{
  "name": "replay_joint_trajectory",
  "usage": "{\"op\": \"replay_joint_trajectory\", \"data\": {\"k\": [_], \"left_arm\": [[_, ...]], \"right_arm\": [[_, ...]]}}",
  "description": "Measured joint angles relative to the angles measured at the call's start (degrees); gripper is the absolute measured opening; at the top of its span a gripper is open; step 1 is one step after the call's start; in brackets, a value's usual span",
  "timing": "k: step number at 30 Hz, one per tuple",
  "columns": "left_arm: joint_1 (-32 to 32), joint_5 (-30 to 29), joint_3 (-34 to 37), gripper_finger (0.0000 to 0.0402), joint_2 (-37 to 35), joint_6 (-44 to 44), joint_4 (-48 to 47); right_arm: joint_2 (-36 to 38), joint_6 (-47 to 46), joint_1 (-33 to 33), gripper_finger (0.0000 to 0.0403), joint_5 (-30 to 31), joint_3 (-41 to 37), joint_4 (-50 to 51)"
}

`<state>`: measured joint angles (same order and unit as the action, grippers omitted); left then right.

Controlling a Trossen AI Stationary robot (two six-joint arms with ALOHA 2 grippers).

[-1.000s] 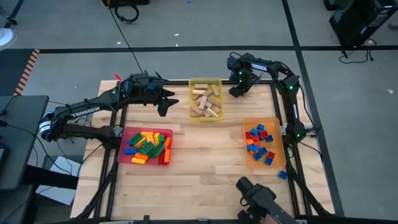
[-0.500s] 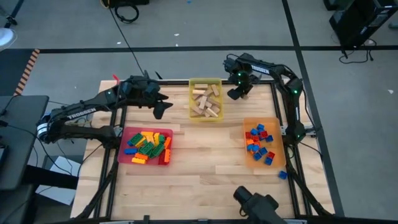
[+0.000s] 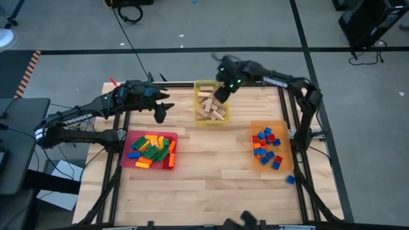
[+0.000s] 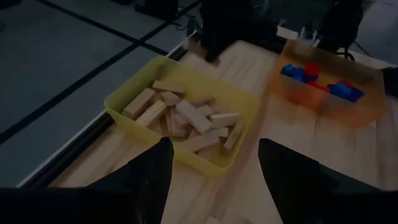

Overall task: Sort blocks by size
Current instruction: Put the wooden block into the yellow bin, then put the 1 stud blue game piece into the orange bin

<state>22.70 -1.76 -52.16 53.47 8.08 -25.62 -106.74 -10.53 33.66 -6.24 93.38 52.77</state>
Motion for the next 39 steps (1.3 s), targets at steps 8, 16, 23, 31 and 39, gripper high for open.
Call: {"op": "replay_joint_trajectory", "data": {"k": [8,16,23,31,39], "left_arm": [[-0.67,0.11,0.00,0.0245,0.04,3.08,-0.12],[-4.65,-4.73,3.40,0.0245,-2.43,4.54,1.86],[-9.32,-5.48,16.85,0.0245,-12.01,8.69,9.52],[-15.62,-8.67,32.52,0.0245,-25.13,10.27,20.75],[-22.78,-9.12,41.71,0.0245,-35.80,12.98,22.47]], "right_arm": [[-6.64,0.29,-6.22,0.0119,2.25,-0.07,-0.38],[-6.36,-0.77,-7.12,0.0243,4.04,-0.09,0.26],[-2.55,-6.12,-7.11,0.0327,3.87,-0.09,4.60],[7.01,-15.95,-10.61,0.0328,6.83,-0.09,9.71],[16.29,-24.09,-15.40,0.0308,12.41,-0.07,13.13]]}}
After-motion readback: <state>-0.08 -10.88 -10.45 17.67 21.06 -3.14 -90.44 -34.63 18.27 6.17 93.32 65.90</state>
